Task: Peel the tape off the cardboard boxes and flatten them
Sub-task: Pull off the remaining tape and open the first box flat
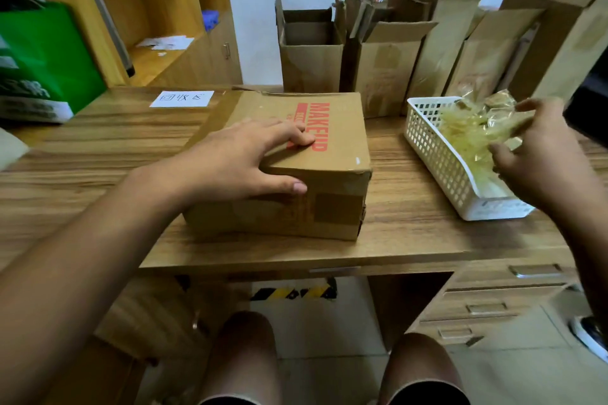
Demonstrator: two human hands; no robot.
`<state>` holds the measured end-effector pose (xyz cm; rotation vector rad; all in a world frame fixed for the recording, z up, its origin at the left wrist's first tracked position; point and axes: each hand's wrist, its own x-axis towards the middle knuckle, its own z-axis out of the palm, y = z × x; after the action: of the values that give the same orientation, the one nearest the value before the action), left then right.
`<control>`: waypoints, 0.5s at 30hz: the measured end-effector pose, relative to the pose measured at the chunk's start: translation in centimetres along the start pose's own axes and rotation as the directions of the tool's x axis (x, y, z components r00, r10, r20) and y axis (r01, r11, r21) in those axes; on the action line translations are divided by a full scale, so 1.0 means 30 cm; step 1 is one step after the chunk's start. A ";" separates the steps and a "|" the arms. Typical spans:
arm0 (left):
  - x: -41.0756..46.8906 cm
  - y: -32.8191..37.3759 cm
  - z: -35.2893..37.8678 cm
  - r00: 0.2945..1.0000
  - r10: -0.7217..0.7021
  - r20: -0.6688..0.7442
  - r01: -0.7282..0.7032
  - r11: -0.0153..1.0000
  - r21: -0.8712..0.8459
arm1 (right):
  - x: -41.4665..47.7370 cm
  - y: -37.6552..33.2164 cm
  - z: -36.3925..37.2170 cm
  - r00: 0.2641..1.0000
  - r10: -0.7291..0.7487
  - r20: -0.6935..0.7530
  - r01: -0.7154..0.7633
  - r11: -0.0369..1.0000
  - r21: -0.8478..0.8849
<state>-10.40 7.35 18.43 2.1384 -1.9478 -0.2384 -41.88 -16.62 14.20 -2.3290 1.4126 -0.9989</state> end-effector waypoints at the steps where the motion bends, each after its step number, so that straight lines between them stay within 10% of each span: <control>1: 0.000 -0.001 0.000 1.000 0.002 0.004 -0.002 1.000 -0.002 | -0.003 -0.001 -0.003 1.000 0.026 0.006 -0.026 0.998 0.053; 15: -0.027 -0.064 -0.047 0.987 0.069 0.145 -0.057 0.995 -0.082 | -0.058 -0.054 -0.057 0.959 -0.086 -0.269 0.077 0.996 -0.043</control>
<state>-8.26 8.40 19.20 2.0591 -2.0467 -0.4661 -42.42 -14.09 15.58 -2.3611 1.4445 -1.3734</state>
